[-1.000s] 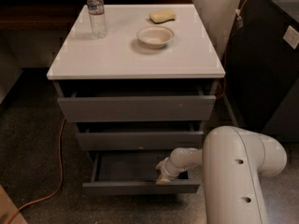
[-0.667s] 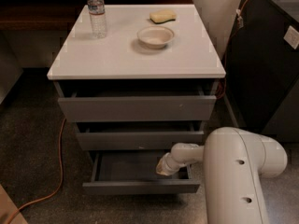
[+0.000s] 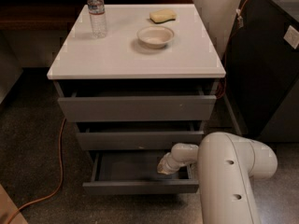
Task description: Open bottom drawer
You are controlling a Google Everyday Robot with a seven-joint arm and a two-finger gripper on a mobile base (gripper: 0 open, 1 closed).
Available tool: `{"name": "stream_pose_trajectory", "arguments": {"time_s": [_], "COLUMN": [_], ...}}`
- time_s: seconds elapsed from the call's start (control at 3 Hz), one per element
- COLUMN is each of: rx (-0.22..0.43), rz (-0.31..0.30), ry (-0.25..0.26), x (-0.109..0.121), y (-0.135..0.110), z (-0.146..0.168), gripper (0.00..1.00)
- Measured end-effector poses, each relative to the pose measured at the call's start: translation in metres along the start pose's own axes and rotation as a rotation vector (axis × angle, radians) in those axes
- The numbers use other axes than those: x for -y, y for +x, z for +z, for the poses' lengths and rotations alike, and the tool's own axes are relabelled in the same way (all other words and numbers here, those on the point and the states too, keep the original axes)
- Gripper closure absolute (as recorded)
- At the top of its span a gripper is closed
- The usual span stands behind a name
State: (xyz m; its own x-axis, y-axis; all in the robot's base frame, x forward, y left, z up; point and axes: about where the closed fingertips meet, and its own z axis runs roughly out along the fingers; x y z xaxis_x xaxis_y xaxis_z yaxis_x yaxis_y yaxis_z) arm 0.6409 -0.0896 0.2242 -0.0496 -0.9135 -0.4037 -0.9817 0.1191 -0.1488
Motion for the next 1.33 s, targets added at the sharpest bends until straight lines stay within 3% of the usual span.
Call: {"name": "stream_pose_trajectory", "arguments": {"time_s": [0.33, 0.67, 1.33], "rx": [-0.008, -0.031, -0.036], "rz": [-0.007, -0.008, -0.005], "ry": [0.022, 0.026, 0.018], "x": [0.001, -0.006, -0.009], "y": [0.008, 0.018, 0.02], "z": [0.02, 0.058, 0.066], "gripper": [1.0, 1.0, 1.0]}}
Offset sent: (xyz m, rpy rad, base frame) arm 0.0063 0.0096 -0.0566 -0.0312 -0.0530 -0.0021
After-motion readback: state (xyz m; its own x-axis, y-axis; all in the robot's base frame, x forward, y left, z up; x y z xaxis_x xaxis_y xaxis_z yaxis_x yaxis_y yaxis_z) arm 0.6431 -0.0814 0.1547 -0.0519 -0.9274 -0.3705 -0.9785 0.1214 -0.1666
